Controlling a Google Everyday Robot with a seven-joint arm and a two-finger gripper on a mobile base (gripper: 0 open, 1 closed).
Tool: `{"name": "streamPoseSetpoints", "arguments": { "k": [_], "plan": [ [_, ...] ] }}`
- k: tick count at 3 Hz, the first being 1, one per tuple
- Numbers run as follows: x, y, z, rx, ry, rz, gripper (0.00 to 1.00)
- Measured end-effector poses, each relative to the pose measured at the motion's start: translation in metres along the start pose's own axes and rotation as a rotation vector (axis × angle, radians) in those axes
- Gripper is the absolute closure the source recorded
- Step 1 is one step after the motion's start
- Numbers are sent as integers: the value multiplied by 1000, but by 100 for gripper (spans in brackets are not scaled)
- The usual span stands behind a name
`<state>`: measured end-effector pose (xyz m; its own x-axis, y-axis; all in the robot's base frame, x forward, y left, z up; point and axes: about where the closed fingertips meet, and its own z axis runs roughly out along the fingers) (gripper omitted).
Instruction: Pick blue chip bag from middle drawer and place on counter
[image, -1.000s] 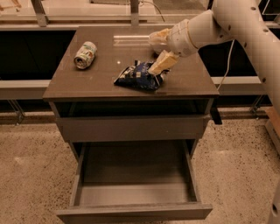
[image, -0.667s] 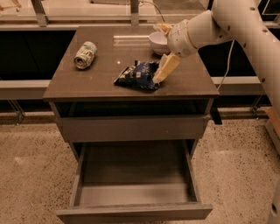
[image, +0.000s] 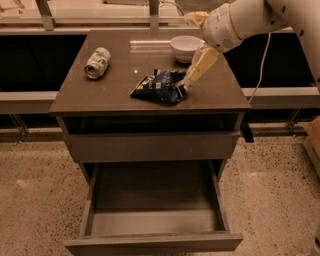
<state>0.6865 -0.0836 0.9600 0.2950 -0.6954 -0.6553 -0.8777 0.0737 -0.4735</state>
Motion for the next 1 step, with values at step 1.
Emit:
{"name": "streamPoseSetpoints", "arguments": {
  "k": [1],
  "plan": [
    [0, 0, 0, 0, 0, 0, 0]
  ]
}}
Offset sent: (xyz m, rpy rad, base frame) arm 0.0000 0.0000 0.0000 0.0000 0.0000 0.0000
